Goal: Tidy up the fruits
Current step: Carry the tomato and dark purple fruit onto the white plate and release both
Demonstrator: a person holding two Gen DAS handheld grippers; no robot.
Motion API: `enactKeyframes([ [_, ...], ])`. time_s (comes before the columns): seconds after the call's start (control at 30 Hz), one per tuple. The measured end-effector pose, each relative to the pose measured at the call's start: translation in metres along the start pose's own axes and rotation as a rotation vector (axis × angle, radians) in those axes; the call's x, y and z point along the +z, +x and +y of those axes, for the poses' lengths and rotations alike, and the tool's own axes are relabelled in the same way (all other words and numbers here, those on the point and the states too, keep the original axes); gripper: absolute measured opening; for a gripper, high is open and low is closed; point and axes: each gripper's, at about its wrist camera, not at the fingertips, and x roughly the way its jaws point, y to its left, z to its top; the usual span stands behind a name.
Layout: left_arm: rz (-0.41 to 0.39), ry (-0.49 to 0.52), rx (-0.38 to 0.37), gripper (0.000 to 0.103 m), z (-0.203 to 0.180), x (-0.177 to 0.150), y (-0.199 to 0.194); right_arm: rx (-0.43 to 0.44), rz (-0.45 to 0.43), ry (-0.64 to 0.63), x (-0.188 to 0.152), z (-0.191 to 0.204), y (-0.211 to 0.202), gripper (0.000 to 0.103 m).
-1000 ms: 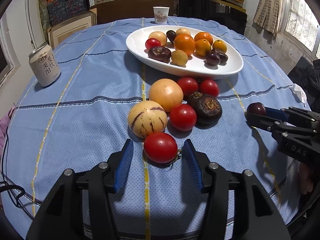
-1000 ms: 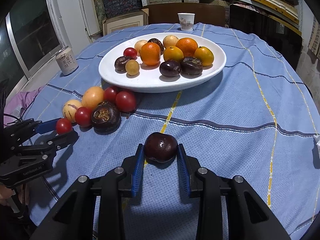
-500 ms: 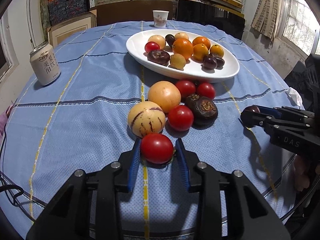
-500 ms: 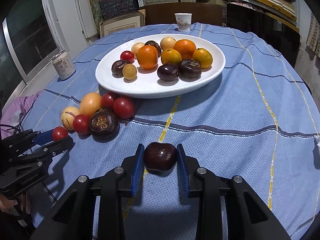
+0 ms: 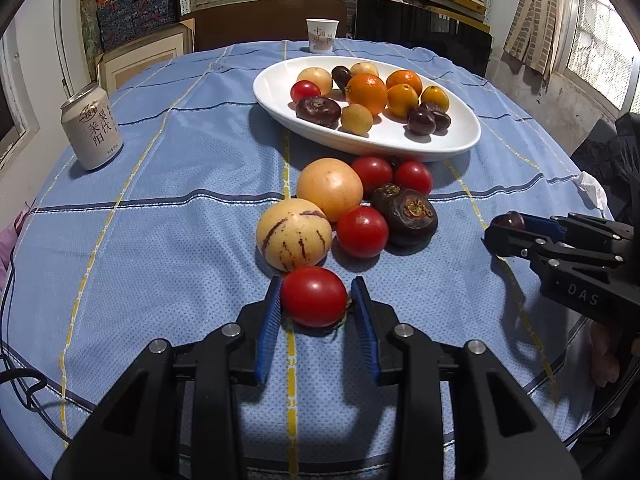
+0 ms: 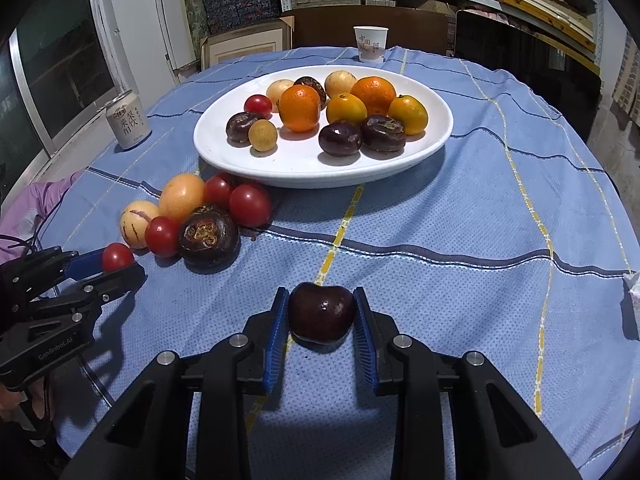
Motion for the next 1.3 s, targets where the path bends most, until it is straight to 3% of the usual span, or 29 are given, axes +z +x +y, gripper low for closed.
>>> enactKeyframes([
  [0.4,-0.071,0.007,-0.03,0.034,0.001,0.007,-0.032,0.008,-0.074,0.017,0.002,-0.013,-0.033,0.032],
  [0.6,-0.148,0.051,-0.054,0.034,-0.005,0.064,-0.055,-0.025,-0.169,-0.001,0.044,-0.028,-0.061,0.032],
  [0.73,-0.174,0.081,-0.039,0.034,-0.014,0.11,-0.047,-0.035,-0.242,-0.044,0.084,-0.028,-0.072,0.032],
  [0.93,-0.11,0.057,-0.047,0.034,-0.017,0.16,0.003,-0.037,-0.248,-0.072,0.146,-0.027,-0.04,0.032],
  [1.17,-0.012,0.012,-0.077,0.035,-0.009,0.178,0.063,0.015,-0.137,-0.1,0.188,-0.023,0.035,0.033],
  [1.23,0.0,-0.003,-0.081,0.039,-0.006,0.179,0.071,0.019,-0.13,-0.103,0.191,-0.021,0.046,0.044],
  [1.3,-0.008,-0.012,-0.076,0.054,-0.004,0.178,0.07,0.008,-0.146,-0.093,0.191,-0.022,0.047,0.045],
])
